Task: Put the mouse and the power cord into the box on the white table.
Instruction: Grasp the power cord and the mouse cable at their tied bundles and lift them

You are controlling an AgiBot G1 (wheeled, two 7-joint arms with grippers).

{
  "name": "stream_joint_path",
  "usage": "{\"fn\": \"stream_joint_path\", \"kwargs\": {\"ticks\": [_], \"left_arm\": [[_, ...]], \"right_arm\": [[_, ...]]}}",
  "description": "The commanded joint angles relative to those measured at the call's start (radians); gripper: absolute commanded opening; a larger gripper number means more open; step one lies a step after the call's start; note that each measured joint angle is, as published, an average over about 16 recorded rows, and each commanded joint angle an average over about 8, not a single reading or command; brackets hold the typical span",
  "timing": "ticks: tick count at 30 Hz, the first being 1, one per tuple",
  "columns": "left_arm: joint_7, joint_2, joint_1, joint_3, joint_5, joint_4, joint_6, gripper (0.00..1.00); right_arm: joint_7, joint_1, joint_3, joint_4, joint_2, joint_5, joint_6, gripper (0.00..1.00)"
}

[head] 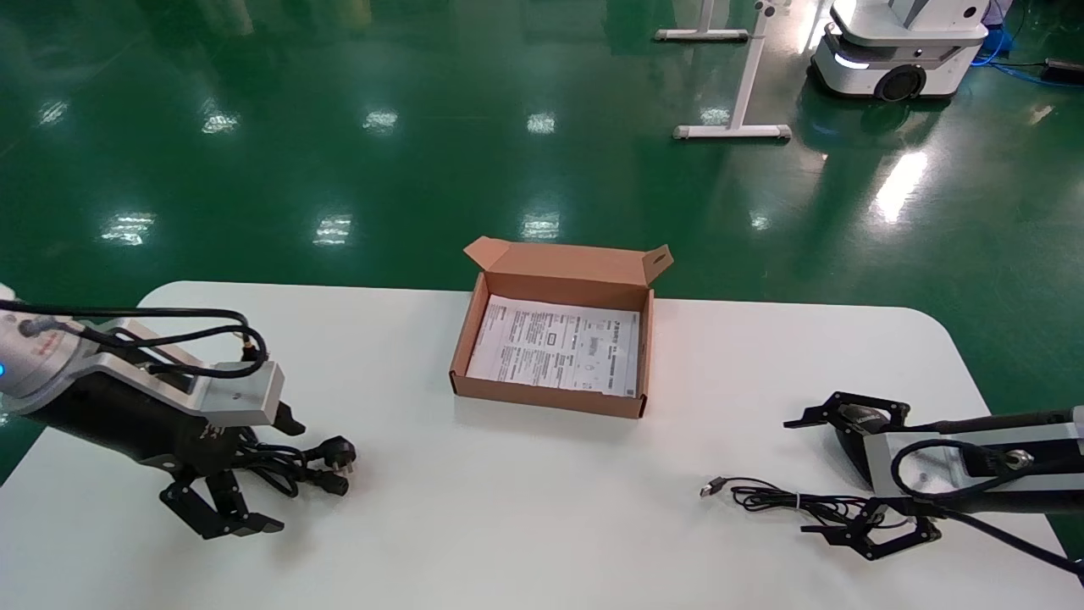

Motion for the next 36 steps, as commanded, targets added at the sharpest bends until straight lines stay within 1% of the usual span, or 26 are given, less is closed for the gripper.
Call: {"fn": "stream_joint_path", "kwargs": {"ticks": [1,5,10,16,21,22,23,29,30,31,36], "left_arm": [[0.038,0.026,-0.015,0.036,0.005,0.058,-0.002,1.0],[0.11,0.065,-0.029,0.066,0.015,0.173,-0.014,1.0],[0.196,0.101,-0.039,0.08,0.026,0.299,-0.031,1.0],[0.285,0.136,-0.028,0.081,0.024,0.406,-0.059,1.0],[0.333,0.154,-0.01,0.071,0.011,0.475,-0.095,1.0],[0.341,0.157,-0.006,0.068,0.007,0.487,-0.103,0.96],[0.348,0.158,-0.002,0.065,0.002,0.497,-0.109,0.85],[0.38,0.166,0.012,0.052,-0.016,0.539,-0.128,0.1],[0.384,0.167,0.012,0.051,-0.018,0.543,-0.129,0.01],[0.386,0.167,0.012,0.051,-0.019,0.546,-0.13,0.0],[0.389,0.169,0.013,0.05,-0.021,0.552,-0.131,0.0]], "right_arm": [[-0.04,0.024,-0.014,-0.054,-0.02,-0.029,0.006,1.0],[-0.101,0.056,-0.031,-0.138,-0.047,-0.062,0.014,1.0],[-0.158,0.086,-0.046,-0.23,-0.078,-0.086,0.018,1.0],[-0.204,0.111,-0.058,-0.318,-0.108,-0.104,0.017,1.0],[-0.23,0.131,-0.062,-0.372,-0.123,-0.109,0.009,1.0],[-0.234,0.135,-0.062,-0.381,-0.126,-0.11,0.006,1.0],[-0.238,0.138,-0.063,-0.39,-0.129,-0.11,0.003,0.92],[-0.26,0.147,-0.067,-0.429,-0.146,-0.115,-0.009,0.17],[-0.263,0.147,-0.068,-0.434,-0.148,-0.116,-0.01,0.04],[-0.265,0.148,-0.069,-0.438,-0.15,-0.117,-0.009,0.0],[-0.267,0.148,-0.07,-0.444,-0.152,-0.12,-0.009,0.0]]}}
